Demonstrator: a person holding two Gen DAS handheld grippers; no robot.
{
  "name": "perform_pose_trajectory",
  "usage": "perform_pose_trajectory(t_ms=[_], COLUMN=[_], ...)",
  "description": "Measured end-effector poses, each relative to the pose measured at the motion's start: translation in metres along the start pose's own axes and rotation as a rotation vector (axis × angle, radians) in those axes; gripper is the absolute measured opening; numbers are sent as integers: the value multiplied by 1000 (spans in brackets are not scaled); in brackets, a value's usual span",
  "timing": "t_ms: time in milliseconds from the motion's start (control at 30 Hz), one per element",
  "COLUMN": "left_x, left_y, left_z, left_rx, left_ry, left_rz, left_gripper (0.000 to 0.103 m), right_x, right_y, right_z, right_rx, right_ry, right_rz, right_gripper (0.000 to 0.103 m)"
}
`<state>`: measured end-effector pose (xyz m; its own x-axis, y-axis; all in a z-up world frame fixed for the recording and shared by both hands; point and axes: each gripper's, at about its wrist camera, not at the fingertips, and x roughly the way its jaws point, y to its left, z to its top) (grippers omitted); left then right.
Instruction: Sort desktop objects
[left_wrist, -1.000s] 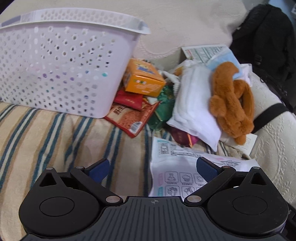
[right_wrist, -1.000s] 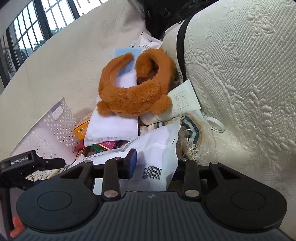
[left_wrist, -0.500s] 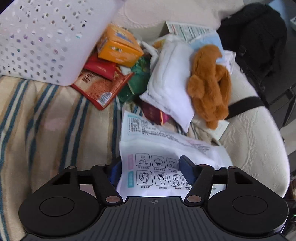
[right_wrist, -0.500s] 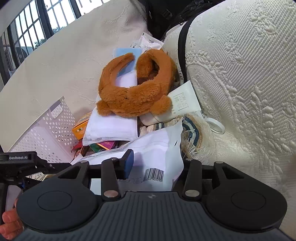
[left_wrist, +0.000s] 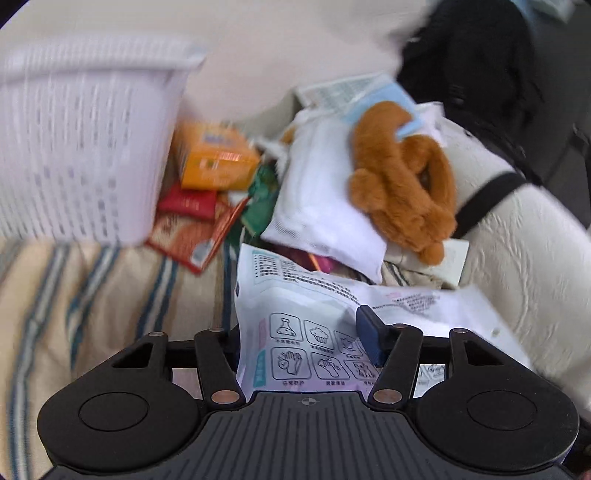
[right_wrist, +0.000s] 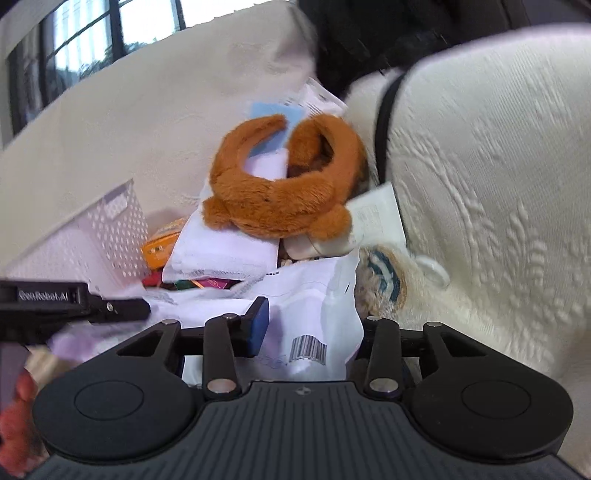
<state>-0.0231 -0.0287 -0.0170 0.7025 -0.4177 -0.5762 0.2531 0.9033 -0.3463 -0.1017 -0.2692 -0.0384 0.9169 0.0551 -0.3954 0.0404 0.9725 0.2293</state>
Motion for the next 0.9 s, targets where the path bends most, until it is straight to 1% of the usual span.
perform_pose_trajectory(t_ms=[167,233,333,433,500,567,600,633,900], left_x=[-7,-15,-27,-33,-35,-35,-34,-34,-27], left_y=[1,-5,-18,-22,-26,-31,-32,-33,-24], left_z=[0,-2,-5,-6,-8,-11,-12,-12,-13], left_rx=[15,46,111,125,152,188,202,208,174], left_ry=[-14,-47,-120,-154,-181,-197,-200,-198,-151], left_rz=[21,41,74,88,120,155,172,182,171], left_gripper=[59,59,60,60,61,62,63,63,63], right_x=[-1,-3,-9,-13,-13,-12,-11,-9,-6], right_y=[8,10,12,17,19,23,24,24,22], right_z=[-3,-3,-4,-4,-5,-6,-7,-8,-9], right_rx=[-57,-72,-92,-121,-142,-169,-180,-182,-165], right_ry=[-18,-38,-74,-109,-110,-106,-102,-93,-59], right_rz=[-11,-9,-3,-3,-3,-17,-26,-26,-21], right_gripper=[42,41,41,41,41,37,31,30,29])
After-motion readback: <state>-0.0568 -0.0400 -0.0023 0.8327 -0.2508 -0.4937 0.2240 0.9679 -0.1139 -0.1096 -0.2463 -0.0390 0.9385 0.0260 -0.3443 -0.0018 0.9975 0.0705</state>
